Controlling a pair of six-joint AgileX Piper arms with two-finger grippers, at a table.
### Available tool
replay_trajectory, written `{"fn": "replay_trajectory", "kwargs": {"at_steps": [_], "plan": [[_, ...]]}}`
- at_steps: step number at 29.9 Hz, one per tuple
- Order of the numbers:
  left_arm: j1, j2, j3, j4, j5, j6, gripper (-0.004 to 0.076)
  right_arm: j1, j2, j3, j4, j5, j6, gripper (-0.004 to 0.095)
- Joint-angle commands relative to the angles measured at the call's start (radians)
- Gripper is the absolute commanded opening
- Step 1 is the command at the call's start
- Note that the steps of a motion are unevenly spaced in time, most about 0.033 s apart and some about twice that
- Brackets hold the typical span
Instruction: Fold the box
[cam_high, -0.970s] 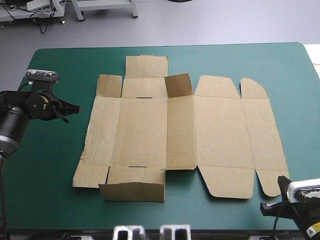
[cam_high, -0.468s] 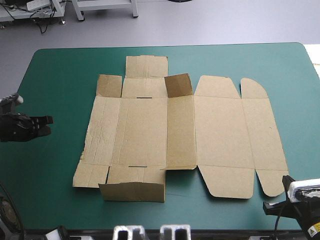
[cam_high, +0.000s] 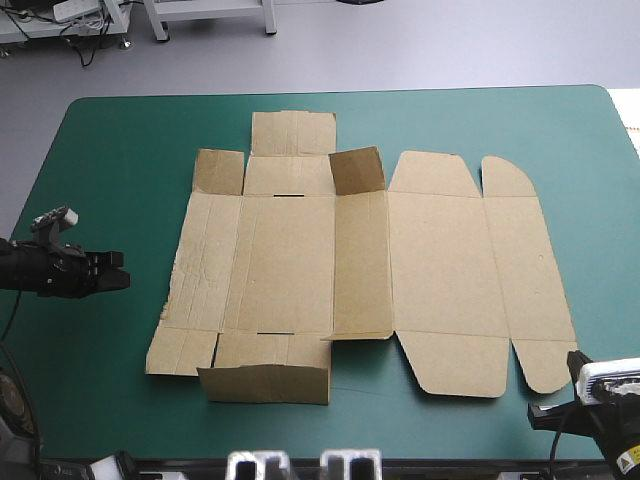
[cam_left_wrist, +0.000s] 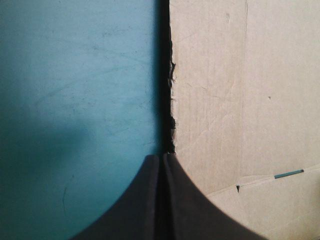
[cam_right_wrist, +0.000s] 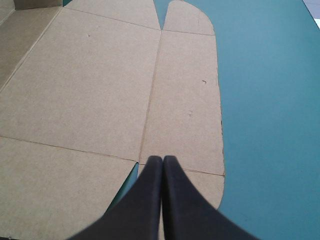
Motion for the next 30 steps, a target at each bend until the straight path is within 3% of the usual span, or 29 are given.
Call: {"fn": "replay_trajectory", "kwargs": {"at_steps": [1,6,10,13,30], "plan": [[-0.002,-0.011,-0.021,-0.053,0.06,-0.006,0.0018,-0.009,0.018,-0.022,-0.015,-0.068,-0.006,-0.001],[-0.066,0.056,-0.021,-0.051,0.095,-0.034,0.014,-0.009,0.018,-0.022,-0.015,-0.068,-0.006,-0.001],[-0.163,0.111,-0.021,-0.009,0.095,-0.036,0.0348,-0.009,0.018,-0.022,-0.015,-0.068,-0.006,-0.001],[-0.199,0.142,-0.021,-0.007,0.095,-0.032,0.0427,-0.009,0.018,-0.022,-0.015,-0.068,-0.006,-0.001],[-0.199,0.299,-0.002,-0.075,0.094,-0.032,0.0426,-0.009,0.018,-0.022,-0.015,-0.068,-0.006,-0.001]]}}
